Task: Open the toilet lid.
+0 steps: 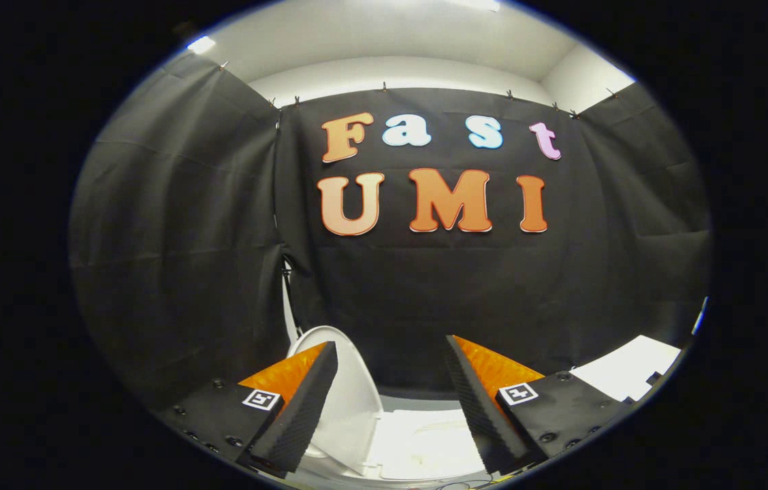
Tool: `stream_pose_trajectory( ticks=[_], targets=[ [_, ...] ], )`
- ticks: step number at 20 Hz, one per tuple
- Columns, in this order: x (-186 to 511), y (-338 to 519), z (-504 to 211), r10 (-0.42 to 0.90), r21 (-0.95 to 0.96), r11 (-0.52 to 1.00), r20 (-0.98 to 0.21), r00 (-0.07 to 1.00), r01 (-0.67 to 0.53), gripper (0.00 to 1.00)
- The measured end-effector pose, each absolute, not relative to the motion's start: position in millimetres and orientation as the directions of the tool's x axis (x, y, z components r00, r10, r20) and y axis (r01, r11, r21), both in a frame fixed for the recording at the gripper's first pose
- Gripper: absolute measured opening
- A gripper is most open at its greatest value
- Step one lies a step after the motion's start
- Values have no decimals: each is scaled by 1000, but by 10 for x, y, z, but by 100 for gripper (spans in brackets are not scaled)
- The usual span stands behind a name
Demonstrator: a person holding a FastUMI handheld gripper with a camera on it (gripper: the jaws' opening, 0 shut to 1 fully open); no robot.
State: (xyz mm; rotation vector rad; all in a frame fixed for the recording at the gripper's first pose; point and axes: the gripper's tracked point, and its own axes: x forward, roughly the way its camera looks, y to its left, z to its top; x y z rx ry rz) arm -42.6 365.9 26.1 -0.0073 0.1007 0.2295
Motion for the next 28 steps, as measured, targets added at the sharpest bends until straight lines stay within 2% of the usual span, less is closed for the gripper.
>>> stream_pose_trajectory(
  ticks=[7, 16, 28],
  targets=[
    [-334, 3027, 128, 161, 13, 987, -142, 977, -161, 100],
    [-338, 2401, 188, 86, 9, 996, -136, 987, -85, 100],
    [-288, 2398, 158, 88, 3, 996, -141, 986, -88, 100]
  ],
)
